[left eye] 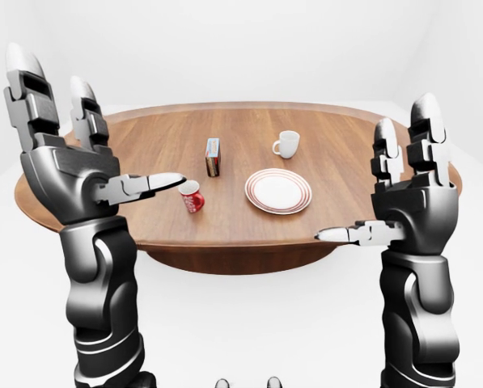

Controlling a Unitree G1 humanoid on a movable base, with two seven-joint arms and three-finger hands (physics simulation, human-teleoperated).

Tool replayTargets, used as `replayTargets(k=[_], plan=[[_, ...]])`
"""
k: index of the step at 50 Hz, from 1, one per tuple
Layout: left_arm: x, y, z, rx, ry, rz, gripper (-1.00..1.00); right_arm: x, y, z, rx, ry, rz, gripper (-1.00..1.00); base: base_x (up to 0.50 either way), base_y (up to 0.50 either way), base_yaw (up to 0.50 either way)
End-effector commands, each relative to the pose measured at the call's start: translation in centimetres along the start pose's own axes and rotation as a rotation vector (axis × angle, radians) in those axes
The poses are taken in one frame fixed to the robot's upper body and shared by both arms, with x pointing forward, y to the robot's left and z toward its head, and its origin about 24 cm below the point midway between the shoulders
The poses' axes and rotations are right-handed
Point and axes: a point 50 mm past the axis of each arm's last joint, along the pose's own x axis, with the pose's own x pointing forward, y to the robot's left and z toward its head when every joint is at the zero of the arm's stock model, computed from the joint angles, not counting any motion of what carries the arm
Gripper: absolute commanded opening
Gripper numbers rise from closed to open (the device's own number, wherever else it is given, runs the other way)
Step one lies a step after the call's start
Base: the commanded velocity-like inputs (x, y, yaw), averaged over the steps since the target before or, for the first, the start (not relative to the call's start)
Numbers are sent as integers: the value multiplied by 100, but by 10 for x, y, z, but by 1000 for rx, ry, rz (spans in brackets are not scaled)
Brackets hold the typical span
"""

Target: Pick up the red mug and put it on the plate

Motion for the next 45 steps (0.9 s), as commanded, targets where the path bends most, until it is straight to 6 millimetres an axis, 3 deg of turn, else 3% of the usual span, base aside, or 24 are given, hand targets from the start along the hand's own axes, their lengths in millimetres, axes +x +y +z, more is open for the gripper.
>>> replayTargets(k=[1, 21, 33, 45], plan=[[6, 0, 8, -14, -37, 7, 100, -1, -2, 9, 7, -35, -7, 100, 0, 50, 0], [8, 3, 12, -22, -51, 16, 100, -4, -3, 8, 3, -23, -7, 100, 0, 50, 0], [8, 2, 15, -43, -59, 17, 100, -6, -2, 10, 19, -29, 19, 100, 0, 1, 0], [9, 3, 14, -39, -54, 19, 100, -6, 2, 14, 18, -45, 45, 100, 50, 0, 0]])
